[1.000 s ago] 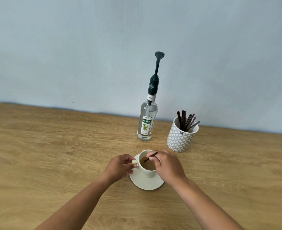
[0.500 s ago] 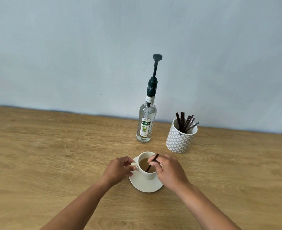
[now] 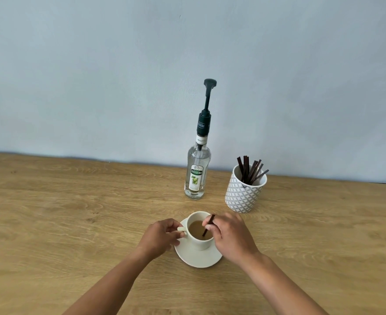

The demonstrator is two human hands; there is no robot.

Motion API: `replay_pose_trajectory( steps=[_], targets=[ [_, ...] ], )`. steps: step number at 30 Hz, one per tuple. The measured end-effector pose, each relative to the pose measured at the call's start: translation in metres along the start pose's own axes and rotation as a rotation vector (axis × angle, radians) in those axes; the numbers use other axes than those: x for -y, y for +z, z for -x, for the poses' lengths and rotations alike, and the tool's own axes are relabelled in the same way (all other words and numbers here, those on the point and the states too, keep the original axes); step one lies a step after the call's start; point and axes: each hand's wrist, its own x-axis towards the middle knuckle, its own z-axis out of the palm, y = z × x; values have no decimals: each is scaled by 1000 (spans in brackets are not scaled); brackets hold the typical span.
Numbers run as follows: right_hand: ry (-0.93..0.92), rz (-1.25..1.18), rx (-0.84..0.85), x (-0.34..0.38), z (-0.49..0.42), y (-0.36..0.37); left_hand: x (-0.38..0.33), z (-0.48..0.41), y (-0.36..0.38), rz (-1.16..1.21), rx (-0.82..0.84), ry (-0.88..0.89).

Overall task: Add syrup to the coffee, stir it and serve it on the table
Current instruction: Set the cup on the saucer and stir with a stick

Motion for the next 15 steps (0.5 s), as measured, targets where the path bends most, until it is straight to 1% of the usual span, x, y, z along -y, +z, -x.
replay_pose_trajectory(
  steps=[5, 11, 15],
  targets=[
    [5, -23, -1, 3, 0, 4, 0, 0, 0, -3, -5, -2],
    [27, 55, -19, 2, -1, 3, -1, 1, 0, -5, -6, 0],
    [21, 22, -32, 3, 1, 2, -1, 1, 1, 14, -5, -10]
  ],
)
